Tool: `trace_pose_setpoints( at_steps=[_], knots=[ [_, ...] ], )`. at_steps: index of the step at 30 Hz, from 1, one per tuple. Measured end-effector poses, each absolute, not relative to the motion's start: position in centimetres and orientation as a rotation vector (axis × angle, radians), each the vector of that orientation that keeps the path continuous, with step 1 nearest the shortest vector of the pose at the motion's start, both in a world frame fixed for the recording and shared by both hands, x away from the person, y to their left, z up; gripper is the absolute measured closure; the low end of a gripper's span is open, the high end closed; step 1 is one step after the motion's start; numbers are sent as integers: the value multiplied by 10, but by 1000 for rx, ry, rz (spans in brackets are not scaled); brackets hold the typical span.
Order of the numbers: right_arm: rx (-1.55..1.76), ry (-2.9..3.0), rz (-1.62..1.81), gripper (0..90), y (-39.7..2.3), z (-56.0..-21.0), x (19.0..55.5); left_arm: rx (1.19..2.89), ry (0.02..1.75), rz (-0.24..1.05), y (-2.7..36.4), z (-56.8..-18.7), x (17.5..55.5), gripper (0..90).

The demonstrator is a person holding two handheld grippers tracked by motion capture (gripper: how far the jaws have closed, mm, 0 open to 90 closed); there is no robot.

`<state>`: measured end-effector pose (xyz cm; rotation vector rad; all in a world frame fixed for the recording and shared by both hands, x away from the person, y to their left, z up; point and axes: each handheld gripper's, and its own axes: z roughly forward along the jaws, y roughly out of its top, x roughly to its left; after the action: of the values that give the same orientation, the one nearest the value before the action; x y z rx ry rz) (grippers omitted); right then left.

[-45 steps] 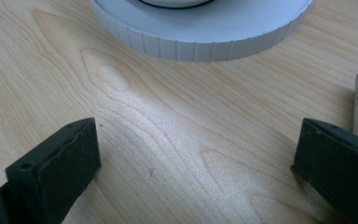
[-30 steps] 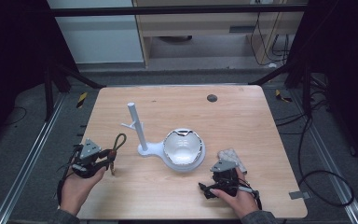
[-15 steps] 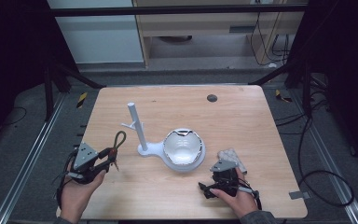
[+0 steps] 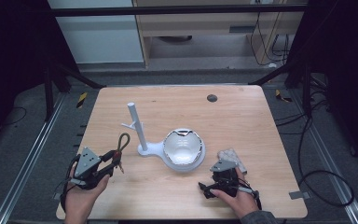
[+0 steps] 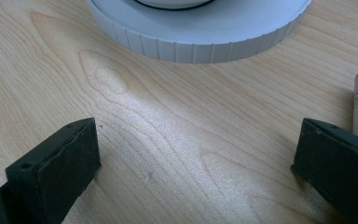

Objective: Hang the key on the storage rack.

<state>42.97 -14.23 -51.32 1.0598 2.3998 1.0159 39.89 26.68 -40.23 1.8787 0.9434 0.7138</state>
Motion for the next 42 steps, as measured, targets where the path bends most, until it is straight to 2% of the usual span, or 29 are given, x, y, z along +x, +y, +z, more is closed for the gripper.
trace_pose_setpoints(
  at_steps=[21, 42],
  knots=[
    [1060, 2400, 1016, 2, -142, -513, 430, 1838, 909, 707, 253, -391, 391, 664],
    [1060, 2400, 1016, 2, -142, -513, 430, 1791, 961, 695, 248, -386, 414, 663]
  ],
)
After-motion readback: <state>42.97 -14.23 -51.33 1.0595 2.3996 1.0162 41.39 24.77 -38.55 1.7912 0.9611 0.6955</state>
